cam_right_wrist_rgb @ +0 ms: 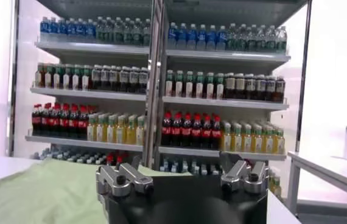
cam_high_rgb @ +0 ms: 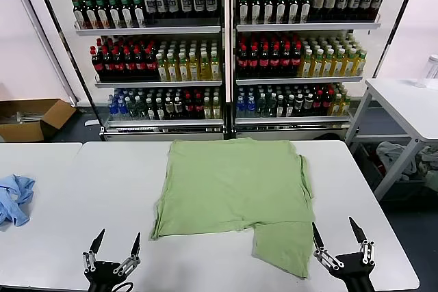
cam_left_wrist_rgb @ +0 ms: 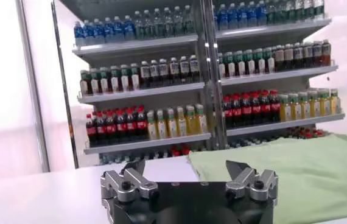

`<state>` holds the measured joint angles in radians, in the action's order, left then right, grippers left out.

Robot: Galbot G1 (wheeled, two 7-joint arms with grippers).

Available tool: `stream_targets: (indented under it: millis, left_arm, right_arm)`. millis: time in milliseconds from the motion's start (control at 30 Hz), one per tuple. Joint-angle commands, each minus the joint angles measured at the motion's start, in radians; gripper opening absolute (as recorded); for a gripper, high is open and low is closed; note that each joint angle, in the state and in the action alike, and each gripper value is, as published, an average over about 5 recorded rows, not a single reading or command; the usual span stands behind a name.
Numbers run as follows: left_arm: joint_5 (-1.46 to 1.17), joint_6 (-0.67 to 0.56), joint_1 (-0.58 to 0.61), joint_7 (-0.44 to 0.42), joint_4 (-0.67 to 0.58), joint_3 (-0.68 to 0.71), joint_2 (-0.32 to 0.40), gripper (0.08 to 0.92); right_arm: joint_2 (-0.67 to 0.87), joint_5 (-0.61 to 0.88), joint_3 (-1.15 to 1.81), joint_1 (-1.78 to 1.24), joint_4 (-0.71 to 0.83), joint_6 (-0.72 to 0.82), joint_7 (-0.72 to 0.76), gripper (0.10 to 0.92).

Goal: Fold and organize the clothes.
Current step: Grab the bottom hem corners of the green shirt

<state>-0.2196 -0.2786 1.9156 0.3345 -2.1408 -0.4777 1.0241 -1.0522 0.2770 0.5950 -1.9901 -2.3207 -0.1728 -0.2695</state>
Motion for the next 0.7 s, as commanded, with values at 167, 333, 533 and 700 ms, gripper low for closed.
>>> stream_targets:
  millis: [167,333,533,700]
  left_arm:
    - [-0.098,0.442,-0.002,0.093,-0.203,0.065,-0.062,0.823]
    - [-0.169,0.610,-0.026,0.064,-0.245,0.061,-0.089,0.823]
    - [-0.241,0.735,-0.118,0.025,-0.251,0.041,-0.105,0.823]
    - [-0.318,0.798,-0.195,0.010,-0.233,0.017,-0.110,0.823]
  right_arm:
    - [0.045,0.079,-0.035,0.012,-0.160,0.501,-0.157,0.823]
    - [0.047,0.136,-0.040,0.034,-0.118,0.588,-0.188,0.823]
    - [0.039,0.177,-0.055,0.031,-0.084,0.607,-0.194,0.823]
    - [0.029,0.172,-0.068,0.031,-0.078,0.611,-0.183,0.823]
